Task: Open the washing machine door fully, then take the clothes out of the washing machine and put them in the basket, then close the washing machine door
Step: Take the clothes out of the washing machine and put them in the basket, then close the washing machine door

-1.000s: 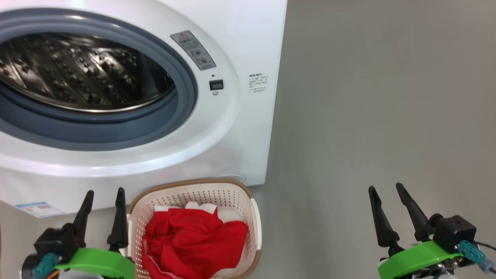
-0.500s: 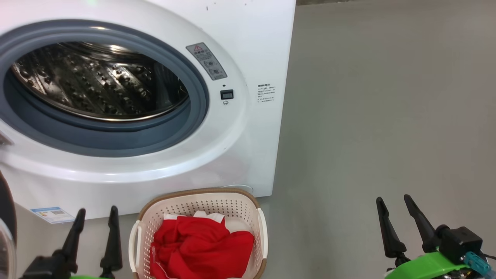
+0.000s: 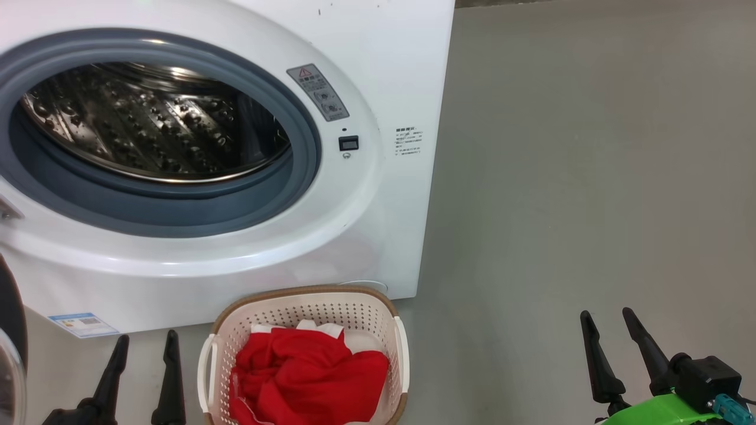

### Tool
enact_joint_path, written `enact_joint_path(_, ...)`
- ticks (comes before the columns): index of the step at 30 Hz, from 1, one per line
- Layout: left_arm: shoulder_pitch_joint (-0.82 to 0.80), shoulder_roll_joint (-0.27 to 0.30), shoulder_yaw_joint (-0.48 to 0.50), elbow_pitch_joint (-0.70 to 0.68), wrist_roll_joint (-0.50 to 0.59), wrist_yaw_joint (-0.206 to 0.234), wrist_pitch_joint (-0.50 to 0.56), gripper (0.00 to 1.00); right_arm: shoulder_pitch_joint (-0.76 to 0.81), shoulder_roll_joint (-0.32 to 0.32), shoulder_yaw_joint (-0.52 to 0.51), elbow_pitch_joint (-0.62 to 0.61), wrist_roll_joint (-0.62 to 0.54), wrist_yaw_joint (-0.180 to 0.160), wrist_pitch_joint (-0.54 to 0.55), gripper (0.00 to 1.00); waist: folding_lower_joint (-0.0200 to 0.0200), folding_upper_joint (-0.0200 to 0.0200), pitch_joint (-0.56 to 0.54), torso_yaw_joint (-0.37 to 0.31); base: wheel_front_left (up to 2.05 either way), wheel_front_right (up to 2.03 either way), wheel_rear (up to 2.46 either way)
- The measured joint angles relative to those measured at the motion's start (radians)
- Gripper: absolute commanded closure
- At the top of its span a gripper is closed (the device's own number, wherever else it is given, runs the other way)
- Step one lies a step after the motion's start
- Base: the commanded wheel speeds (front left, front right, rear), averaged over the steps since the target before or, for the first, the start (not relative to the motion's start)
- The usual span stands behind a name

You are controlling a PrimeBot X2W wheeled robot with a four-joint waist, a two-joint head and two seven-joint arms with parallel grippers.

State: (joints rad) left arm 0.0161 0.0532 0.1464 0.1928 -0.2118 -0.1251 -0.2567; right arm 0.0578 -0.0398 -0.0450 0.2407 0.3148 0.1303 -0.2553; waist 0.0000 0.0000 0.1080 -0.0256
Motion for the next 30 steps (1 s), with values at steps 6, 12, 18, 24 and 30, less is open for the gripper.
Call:
enact_joint_path(6,0.000,-0.001,0.004,0.000,0.000,0.000,0.000,0.00,0.000,0.001,0.000,0.000,0.000,0.000,0.000,0.00,0.0000,0.0000,0.002,-0.003,0.00,0.00,0.00)
enact_joint_path(12,-0.001,-0.003,0.005,0.001,0.000,0.000,0.000,0.00,0.000,0.001,0.000,0.000,0.000,0.000,0.000,0.00,0.0000,-0.0001,0.002,-0.005,0.00,0.00,0.00)
enact_joint_path(18,-0.001,-0.004,0.006,0.001,0.001,0.000,0.000,0.00,0.000,0.001,0.000,0.000,0.000,0.000,0.000,0.00,0.0000,0.0000,0.000,-0.005,-0.02,0.02,0.00)
enact_joint_path(24,-0.001,-0.005,0.005,0.001,0.001,0.000,0.000,0.00,0.000,0.001,0.000,0.000,0.000,0.000,0.000,0.00,0.0000,0.0000,-0.003,-0.004,-0.31,0.31,0.00)
enact_joint_path(30,-0.001,-0.005,-0.001,0.001,0.001,0.000,0.000,0.00,0.000,0.001,0.000,0.000,0.000,0.000,0.000,0.00,0.0000,0.0000,-0.007,-0.001,-0.80,0.80,0.00)
